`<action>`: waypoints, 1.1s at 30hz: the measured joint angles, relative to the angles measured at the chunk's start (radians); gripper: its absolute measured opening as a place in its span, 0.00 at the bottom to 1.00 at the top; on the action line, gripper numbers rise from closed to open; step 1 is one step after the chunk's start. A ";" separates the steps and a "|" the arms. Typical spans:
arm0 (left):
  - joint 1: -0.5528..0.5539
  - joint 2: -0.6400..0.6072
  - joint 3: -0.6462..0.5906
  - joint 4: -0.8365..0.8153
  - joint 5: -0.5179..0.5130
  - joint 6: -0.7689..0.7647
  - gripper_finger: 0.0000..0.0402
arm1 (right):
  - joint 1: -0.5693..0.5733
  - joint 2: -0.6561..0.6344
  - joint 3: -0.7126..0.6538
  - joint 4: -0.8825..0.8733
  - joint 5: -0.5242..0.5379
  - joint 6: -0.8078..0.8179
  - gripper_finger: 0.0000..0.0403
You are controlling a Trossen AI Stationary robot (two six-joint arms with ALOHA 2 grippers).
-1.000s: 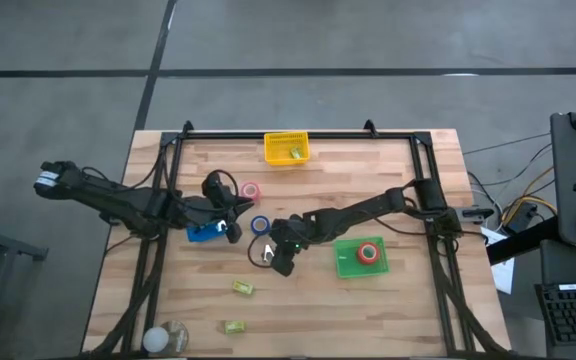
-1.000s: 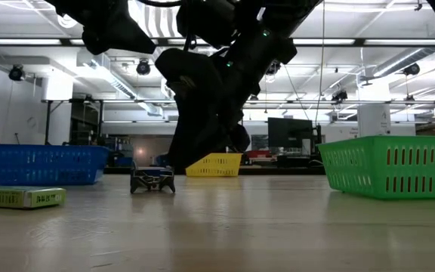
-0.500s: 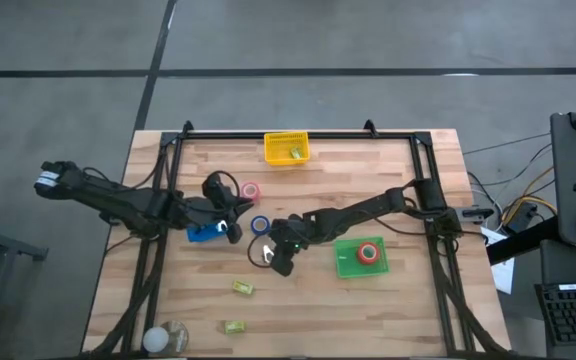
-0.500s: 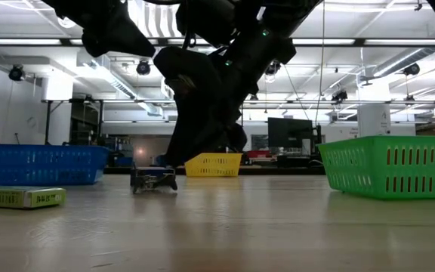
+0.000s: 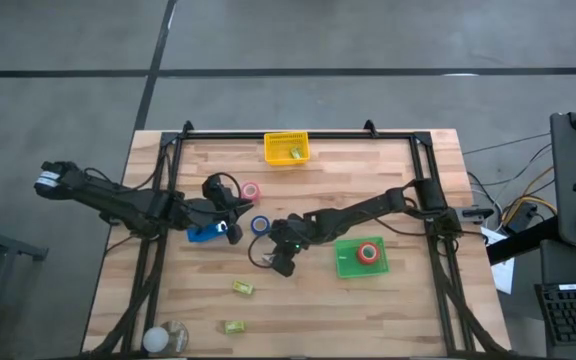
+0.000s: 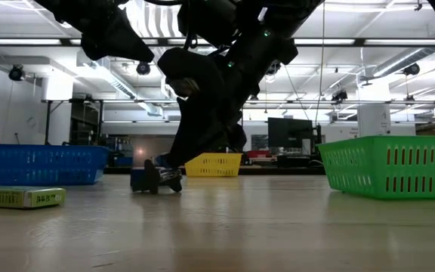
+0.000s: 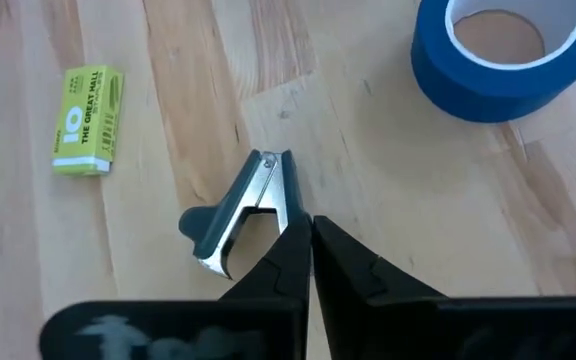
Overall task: Pick and place Stapler, Stapler remover, tape
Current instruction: Put the black staple remover into the blue bin
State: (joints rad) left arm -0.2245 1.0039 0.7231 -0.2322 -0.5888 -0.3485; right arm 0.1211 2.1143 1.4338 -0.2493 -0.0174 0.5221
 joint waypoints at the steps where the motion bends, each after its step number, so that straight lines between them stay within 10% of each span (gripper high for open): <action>1: 0.000 0.000 0.000 0.001 0.000 0.000 0.14 | 0.000 0.000 0.000 0.001 0.010 -0.006 0.02; 33: 0.000 0.000 0.000 0.012 0.002 0.094 0.14 | 0.001 -0.129 0.024 -0.107 0.196 -0.130 0.02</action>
State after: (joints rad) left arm -0.2249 1.0039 0.7227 -0.2207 -0.5866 -0.2542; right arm 0.1223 1.9854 1.4574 -0.3565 0.1786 0.3920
